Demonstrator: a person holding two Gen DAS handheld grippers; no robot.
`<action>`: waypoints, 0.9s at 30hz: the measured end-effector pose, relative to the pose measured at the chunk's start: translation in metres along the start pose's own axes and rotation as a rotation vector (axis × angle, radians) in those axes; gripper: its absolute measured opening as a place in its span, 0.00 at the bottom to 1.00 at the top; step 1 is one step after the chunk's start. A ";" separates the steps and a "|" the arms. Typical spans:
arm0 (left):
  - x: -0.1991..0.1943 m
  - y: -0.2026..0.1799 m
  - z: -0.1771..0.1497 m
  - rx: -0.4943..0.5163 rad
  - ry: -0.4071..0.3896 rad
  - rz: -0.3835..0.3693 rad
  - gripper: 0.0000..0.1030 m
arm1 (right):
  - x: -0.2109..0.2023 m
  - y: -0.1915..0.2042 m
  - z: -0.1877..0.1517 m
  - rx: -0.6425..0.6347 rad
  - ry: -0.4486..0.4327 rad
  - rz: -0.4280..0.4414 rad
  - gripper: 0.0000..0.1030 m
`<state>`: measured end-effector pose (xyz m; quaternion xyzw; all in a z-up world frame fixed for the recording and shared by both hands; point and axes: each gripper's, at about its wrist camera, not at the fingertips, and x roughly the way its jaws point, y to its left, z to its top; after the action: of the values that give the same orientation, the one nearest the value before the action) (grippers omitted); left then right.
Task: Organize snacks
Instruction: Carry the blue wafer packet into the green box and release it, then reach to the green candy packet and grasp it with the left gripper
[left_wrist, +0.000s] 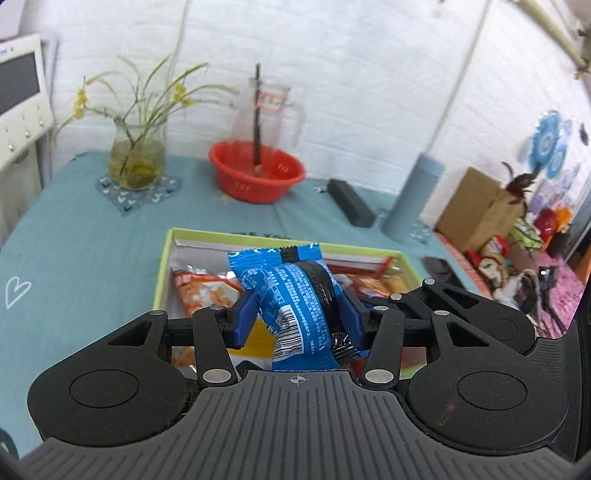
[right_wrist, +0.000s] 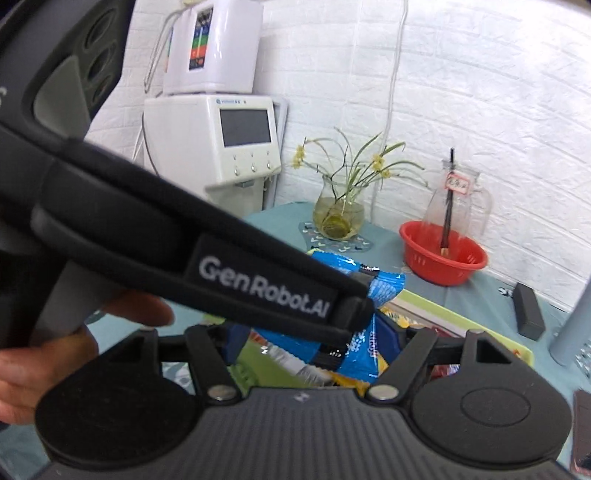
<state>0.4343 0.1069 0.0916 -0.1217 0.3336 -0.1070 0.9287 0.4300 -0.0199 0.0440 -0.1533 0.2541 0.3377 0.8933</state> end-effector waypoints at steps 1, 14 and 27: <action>0.011 0.009 0.003 -0.007 0.018 0.003 0.29 | 0.013 -0.004 0.002 -0.007 0.026 0.008 0.75; 0.008 0.022 -0.001 -0.035 -0.035 -0.055 0.54 | 0.002 -0.019 -0.011 0.067 -0.005 -0.004 0.93; -0.116 0.029 -0.128 -0.041 -0.098 0.020 0.76 | -0.115 0.112 -0.114 -0.026 0.020 0.108 1.00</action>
<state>0.2677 0.1468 0.0565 -0.1427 0.2909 -0.0846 0.9423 0.2401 -0.0499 0.0029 -0.1543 0.2666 0.3872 0.8690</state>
